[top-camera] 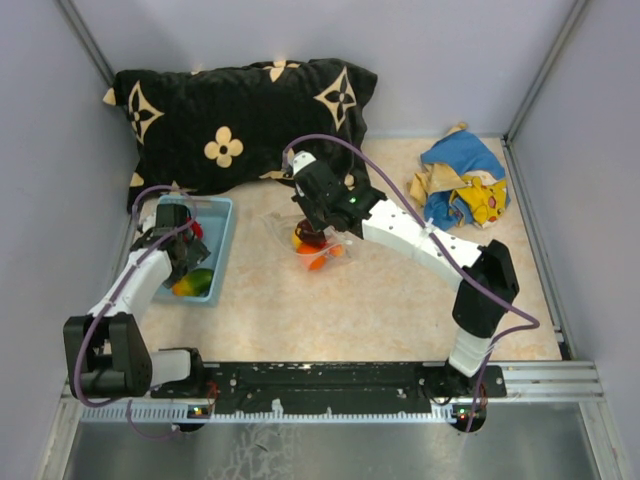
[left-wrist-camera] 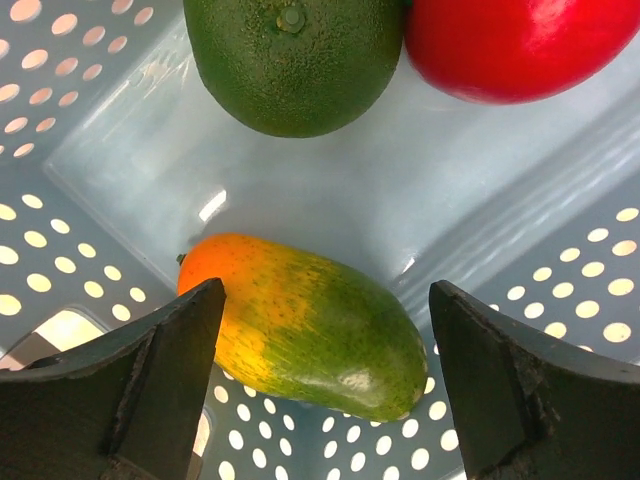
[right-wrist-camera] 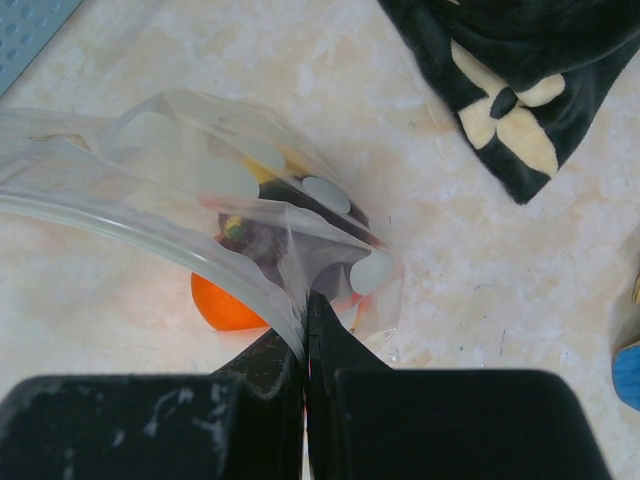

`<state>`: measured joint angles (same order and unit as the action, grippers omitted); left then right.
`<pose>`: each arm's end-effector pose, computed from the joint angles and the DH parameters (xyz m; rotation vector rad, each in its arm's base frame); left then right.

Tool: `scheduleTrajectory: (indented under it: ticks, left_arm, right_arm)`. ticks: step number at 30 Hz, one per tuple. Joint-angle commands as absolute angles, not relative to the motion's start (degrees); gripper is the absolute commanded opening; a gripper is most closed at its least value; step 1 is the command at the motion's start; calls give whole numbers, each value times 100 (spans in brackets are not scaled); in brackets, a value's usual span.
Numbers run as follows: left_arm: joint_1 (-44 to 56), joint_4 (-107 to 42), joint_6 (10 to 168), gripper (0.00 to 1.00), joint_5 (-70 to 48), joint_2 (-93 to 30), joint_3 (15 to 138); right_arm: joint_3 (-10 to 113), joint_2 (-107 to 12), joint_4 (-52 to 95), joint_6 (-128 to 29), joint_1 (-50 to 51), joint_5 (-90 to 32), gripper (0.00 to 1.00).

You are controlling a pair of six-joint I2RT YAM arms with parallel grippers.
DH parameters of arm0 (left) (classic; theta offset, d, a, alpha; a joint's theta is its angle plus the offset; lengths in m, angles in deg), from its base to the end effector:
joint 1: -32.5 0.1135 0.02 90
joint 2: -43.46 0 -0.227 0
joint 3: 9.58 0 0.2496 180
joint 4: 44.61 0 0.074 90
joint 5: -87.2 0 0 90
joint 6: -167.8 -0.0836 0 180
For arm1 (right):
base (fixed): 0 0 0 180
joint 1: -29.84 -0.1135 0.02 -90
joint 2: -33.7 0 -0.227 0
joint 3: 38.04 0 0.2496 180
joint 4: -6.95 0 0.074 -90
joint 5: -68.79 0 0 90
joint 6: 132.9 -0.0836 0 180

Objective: Place the food in the zip-top bag and seal the zipper
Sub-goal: Pick up the fake fruit from the bin.

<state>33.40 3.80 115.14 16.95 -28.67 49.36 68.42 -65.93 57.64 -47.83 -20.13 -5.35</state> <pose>0.2655 0.0324 0.1383 -0.9446 2.3807 0.2207 0.2858 0.3047 0.2600 -0.7555 2.1788 0.1674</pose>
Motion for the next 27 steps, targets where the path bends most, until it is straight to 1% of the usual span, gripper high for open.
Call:
scheduleTrajectory:
  ticks: [1, 6, 10, 17, 22, 27]
  left_arm:
    - [3361, 445, 11658, 89, 1489, -2998, 4827]
    - [3362, 298, 11556, 90, 1013, -3061, 4728]
    - [3356, 323, 11293, 90, 585, -3213, 4904]
    - [3347, 1200, 10049, 91, 1079, -3247, 5752]
    - [3345, 1856, 9536, 91, 827, -3562, 6254]
    - [3337, 2327, 9275, 90, 927, -3750, 6474]
  right_arm:
    - [6859, -6438, 5591, -4688, -1982, -573, 0]
    - [6853, -6444, 5571, -4682, -1974, -564, 0]
    - [6867, -6478, 5589, -4685, -1973, -570, 0]
    - [6842, -6493, 5550, -4668, -1967, -573, 0]
    - [6868, -6528, 5579, -4666, -1965, -597, 0]
    - [6827, -6448, 5553, -4658, -1965, -580, 0]
